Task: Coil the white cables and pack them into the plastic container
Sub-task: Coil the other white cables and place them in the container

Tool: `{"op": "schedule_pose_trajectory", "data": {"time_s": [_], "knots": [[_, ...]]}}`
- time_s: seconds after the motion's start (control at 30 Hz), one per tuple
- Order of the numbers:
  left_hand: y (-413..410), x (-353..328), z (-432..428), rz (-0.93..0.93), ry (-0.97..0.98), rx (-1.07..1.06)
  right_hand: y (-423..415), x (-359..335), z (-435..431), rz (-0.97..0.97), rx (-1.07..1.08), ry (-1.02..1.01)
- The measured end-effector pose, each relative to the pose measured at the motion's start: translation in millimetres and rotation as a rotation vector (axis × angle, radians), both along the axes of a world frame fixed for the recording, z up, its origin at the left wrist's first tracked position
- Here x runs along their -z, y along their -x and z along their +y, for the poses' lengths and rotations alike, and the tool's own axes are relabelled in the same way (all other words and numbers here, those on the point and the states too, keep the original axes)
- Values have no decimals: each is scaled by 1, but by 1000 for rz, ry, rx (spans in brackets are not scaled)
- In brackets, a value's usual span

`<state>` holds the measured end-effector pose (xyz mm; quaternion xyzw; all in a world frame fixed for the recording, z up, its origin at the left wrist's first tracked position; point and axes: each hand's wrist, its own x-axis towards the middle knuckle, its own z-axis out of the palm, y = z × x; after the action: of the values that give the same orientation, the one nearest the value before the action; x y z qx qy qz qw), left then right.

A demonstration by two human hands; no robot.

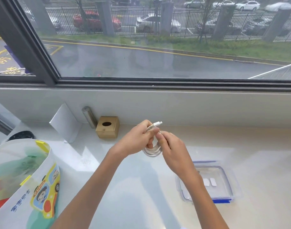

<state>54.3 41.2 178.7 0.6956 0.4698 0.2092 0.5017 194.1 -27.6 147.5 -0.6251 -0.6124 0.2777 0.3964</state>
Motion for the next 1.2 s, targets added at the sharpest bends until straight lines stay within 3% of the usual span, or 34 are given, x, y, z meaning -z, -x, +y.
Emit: {"op": "schedule_pose_trajectory", "data": {"time_s": [0.17, 0.47, 0.6, 0.67, 0.73, 0.8, 0.93, 1.03, 1.2], "knots": [[-4, 2, 5, 6, 65, -78, 9, 11, 9, 73, 98, 105], [3, 16, 8, -870, 626, -471, 11, 29, 22, 386, 438, 116], [5, 36, -6, -997, 862, -686, 13, 34, 29, 469, 548, 163], [3, 42, -21, -962, 896, -651, 10, 37, 30, 485, 588, 165], [-8, 42, -35, -900, 802, -513, 12, 36, 30, 503, 594, 160], [-20, 37, -42, -789, 551, -403, 20, 36, 27, 508, 548, 157], [-31, 26, -40, -545, 123, -397, 33, 35, 14, 415, 407, 70], [-25, 22, -33, -493, 49, -377, 26, 26, 7, 325, 301, 30], [-14, 15, -23, -520, 70, -369, 7, -1, 9, -38, 136, 49]]}}
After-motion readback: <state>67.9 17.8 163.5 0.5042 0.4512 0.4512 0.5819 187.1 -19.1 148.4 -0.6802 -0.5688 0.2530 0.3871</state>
